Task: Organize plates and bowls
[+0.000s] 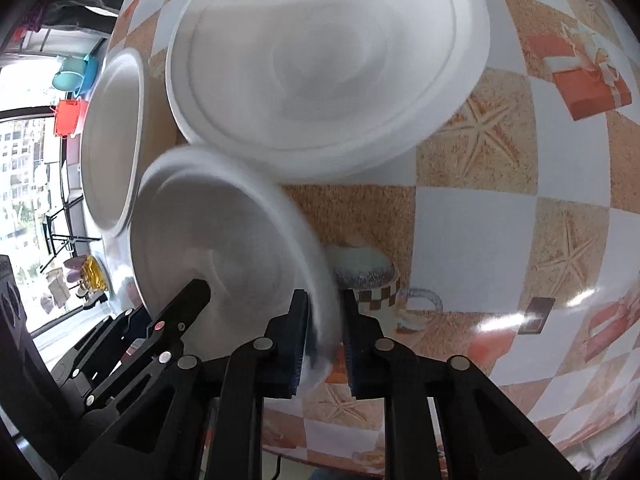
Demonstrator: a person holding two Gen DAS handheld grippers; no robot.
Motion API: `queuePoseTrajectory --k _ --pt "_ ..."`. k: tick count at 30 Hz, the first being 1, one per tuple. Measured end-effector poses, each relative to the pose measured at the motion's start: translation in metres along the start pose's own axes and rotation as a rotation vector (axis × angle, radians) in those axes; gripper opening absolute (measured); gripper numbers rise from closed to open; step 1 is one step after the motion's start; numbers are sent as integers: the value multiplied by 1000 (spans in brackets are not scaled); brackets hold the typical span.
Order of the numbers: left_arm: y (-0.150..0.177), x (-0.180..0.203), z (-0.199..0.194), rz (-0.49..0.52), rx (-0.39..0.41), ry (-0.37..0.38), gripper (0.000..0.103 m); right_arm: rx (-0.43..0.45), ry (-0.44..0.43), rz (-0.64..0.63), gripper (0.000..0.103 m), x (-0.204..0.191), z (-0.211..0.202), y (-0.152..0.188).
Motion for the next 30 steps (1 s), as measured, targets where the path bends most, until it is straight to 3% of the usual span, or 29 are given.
queuePoseTrajectory --k 10,26,30 --pt "42 55 1 141 -22 9 25 -9 48 -20 20 26 -3 43" --pt "143 151 2 404 -91 46 30 -49 87 84 20 79 -3 121" --pt "154 166 2 457 -104 55 30 -52 81 117 20 83 -2 134"
Point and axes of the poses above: each gripper's, at about its wrist camera, not at the fingertips, and z roughly the way its jaws point, x to its right, y to its underside, the point moved 7 cm from there along z, roughly the way its jaws point, and after that the axes turned 3 degrees about x, right-handed, at the moved point
